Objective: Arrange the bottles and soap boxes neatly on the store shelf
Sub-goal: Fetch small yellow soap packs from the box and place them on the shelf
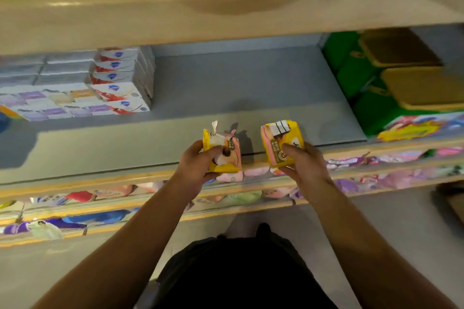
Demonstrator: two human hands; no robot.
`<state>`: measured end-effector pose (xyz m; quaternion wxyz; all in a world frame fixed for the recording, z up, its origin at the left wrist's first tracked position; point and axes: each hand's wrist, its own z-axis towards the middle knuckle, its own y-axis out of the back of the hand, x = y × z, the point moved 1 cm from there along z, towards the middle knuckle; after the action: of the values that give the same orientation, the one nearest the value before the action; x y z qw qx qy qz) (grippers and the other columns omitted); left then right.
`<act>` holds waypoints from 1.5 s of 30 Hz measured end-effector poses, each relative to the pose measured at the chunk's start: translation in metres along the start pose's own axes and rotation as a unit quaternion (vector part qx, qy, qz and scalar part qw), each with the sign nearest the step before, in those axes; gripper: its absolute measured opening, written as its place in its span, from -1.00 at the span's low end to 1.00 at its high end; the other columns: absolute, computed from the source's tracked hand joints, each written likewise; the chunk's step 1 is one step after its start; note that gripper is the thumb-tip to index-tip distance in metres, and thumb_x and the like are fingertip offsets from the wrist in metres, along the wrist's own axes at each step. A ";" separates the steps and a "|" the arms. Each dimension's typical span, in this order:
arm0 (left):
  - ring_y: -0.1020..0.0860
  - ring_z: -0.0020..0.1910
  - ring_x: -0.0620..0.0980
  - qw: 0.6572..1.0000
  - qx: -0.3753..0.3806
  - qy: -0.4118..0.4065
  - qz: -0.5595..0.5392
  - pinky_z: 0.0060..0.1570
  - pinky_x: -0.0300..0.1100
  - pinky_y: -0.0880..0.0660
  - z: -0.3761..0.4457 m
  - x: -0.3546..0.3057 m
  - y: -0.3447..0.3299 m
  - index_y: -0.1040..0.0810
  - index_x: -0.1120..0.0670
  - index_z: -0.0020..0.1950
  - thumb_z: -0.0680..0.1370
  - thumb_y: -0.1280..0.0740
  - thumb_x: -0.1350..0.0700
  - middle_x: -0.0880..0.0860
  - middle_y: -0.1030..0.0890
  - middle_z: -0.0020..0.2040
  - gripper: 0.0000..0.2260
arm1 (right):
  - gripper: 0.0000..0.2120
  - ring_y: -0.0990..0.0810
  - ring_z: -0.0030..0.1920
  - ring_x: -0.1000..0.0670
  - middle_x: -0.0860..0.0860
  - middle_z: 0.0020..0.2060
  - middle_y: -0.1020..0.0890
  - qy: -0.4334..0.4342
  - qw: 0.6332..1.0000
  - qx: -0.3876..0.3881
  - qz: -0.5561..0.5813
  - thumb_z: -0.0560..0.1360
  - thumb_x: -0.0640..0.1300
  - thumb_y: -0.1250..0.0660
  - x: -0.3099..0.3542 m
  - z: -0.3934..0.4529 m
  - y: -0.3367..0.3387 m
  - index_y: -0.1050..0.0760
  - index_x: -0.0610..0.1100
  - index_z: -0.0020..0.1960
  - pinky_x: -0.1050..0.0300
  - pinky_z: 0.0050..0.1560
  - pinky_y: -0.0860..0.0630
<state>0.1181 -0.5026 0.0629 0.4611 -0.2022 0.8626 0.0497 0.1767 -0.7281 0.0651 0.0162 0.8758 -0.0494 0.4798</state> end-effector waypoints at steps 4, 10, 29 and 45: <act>-0.68 -0.13 0.04 0.995 0.073 0.013 0.060 -0.10 -0.04 -0.62 -0.018 0.021 -0.009 -0.62 0.04 0.06 0.53 -0.36 0.15 0.09 -0.69 -0.08 -0.87 | -0.89 -0.72 -0.20 0.01 -0.05 -0.18 -0.73 -0.040 0.996 -0.057 0.055 0.47 -0.27 -0.40 -0.042 -0.058 0.038 -0.60 -0.13 -0.02 0.18 -0.33 -0.59; -0.67 -0.15 -0.02 0.979 0.147 0.060 0.129 -0.17 -0.08 -0.61 -0.052 0.079 -0.055 -0.58 -0.01 0.06 0.54 -0.38 0.17 0.00 -0.70 -0.09 -0.87 | -0.80 -0.63 -0.07 -0.10 -0.19 -0.04 -0.63 -0.083 0.979 -0.150 0.108 0.51 -0.33 -0.32 -0.109 -0.132 0.103 -0.53 -0.22 0.12 -0.03 -0.09 -0.61; -0.64 0.04 0.19 0.861 0.326 0.080 0.381 0.05 0.21 -0.56 -0.255 0.305 -0.260 -0.57 0.08 0.09 0.54 -0.39 0.18 0.18 -0.66 0.05 -0.86 | -0.85 -0.72 -0.11 -0.09 -0.11 -0.11 -0.72 -0.135 0.879 -0.371 0.267 0.48 -0.28 -0.38 -0.310 -0.349 0.371 -0.60 -0.09 0.01 0.06 -0.25 -0.61; -0.65 -0.10 0.03 0.699 0.445 0.080 0.554 -0.14 -0.02 -0.64 -0.281 0.417 -0.581 -0.54 0.05 0.09 0.53 -0.39 0.13 0.08 -0.64 -0.03 -0.84 | -0.83 -0.65 -0.07 -0.14 -0.13 -0.07 -0.65 -0.286 0.741 -0.532 0.295 0.42 -0.13 -0.46 -0.371 -0.357 0.592 -0.55 -0.08 -0.01 -0.16 -0.01 -0.64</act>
<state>-0.0767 -1.2358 -0.0588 0.3155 0.5376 0.7742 -0.1099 -0.3818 -1.2635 -0.0660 0.3220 0.7625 -0.5549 0.0834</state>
